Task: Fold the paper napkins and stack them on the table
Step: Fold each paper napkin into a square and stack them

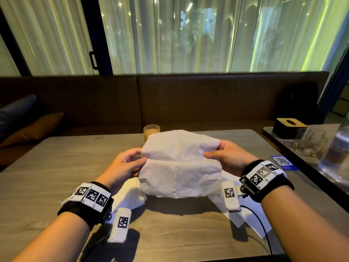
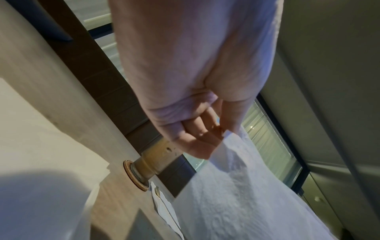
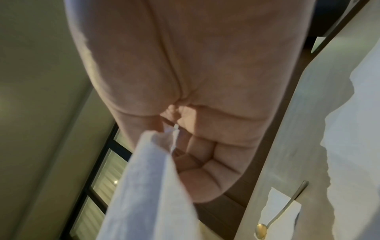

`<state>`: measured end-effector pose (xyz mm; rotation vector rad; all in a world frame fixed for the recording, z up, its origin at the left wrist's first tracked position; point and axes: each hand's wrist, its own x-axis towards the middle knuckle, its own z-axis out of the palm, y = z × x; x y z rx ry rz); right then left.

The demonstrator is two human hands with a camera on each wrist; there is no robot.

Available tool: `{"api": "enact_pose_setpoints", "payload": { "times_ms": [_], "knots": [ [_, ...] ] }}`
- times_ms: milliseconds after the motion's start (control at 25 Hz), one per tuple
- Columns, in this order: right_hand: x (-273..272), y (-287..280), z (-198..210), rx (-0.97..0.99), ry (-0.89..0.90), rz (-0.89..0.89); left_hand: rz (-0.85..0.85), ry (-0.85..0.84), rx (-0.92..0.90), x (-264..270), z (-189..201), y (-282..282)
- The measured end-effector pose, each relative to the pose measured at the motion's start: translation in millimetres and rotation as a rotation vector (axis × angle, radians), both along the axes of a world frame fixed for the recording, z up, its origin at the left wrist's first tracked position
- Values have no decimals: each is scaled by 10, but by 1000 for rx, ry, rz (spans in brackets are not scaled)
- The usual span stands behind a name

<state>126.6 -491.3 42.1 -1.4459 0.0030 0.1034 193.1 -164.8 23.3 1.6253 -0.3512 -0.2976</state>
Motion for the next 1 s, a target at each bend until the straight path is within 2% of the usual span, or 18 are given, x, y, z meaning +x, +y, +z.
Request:
{"api": "enact_pose_setpoints", "payload": {
  "times_ms": [240, 520, 720, 880, 1000],
  "knots": [
    [56, 6, 100, 3, -71, -52, 35, -49, 16, 40, 60, -10],
    [-50, 129, 234, -52, -192, 63, 62, -30, -16, 46, 71, -8],
    [-108, 207, 264, -296, -253, 83, 82, 61, -124, 64, 2, 25],
    [-71, 192, 150, -473, -198, 147, 218, 176, -181, 53, 10, 1],
    [-75, 258, 36, -742, -187, 184, 251, 218, -207, 98, -24, 4]
  ]
}}
